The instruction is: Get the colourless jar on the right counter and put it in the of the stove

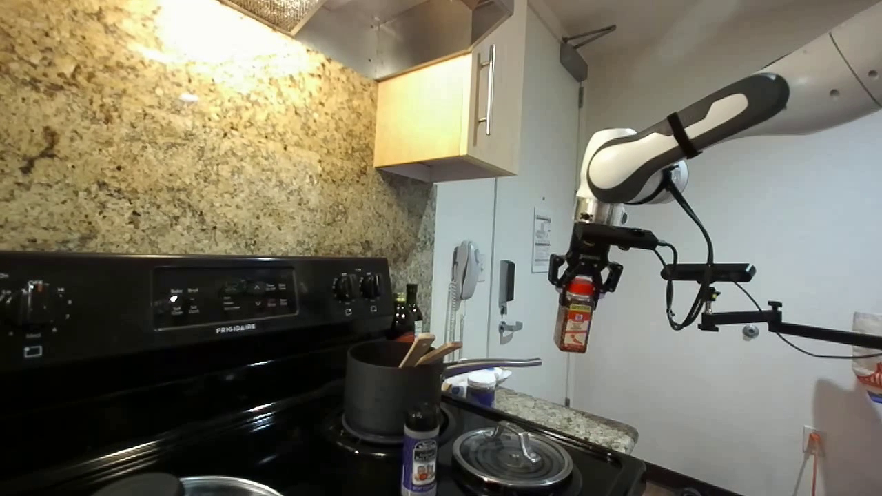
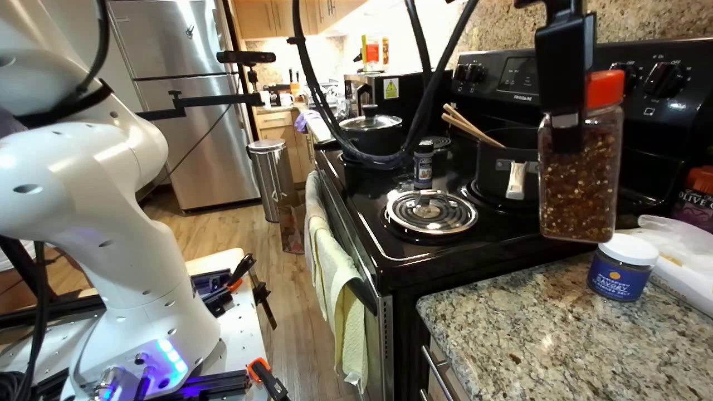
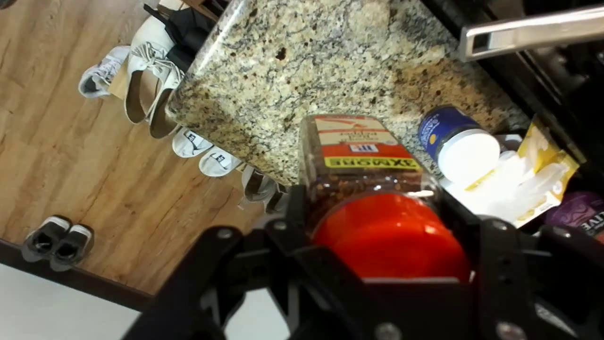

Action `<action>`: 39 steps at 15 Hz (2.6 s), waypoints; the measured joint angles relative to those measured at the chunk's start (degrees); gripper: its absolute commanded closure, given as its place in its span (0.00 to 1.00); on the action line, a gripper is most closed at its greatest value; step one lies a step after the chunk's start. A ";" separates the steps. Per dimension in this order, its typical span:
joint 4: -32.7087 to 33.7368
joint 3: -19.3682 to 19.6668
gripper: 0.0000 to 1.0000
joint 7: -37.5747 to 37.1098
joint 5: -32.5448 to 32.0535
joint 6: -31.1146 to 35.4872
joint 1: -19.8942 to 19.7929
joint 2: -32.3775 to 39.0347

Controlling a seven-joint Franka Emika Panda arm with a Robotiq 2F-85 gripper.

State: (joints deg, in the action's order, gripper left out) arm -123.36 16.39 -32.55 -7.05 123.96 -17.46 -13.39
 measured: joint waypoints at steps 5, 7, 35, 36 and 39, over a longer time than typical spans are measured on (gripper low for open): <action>1.56 -5.54 0.61 6.80 -1.73 -5.03 1.88 -4.46; 1.55 -7.57 0.61 9.86 -2.40 -7.99 2.89 -7.20; -2.92 -19.87 0.36 21.82 7.72 -14.68 19.40 -8.74; -3.00 -19.86 0.36 22.01 8.48 -14.14 19.80 -7.87; -3.00 -19.64 0.36 22.58 9.07 -13.28 19.96 -6.99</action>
State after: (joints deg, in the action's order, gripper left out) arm -126.36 -3.25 -9.97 2.02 110.68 2.50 -20.38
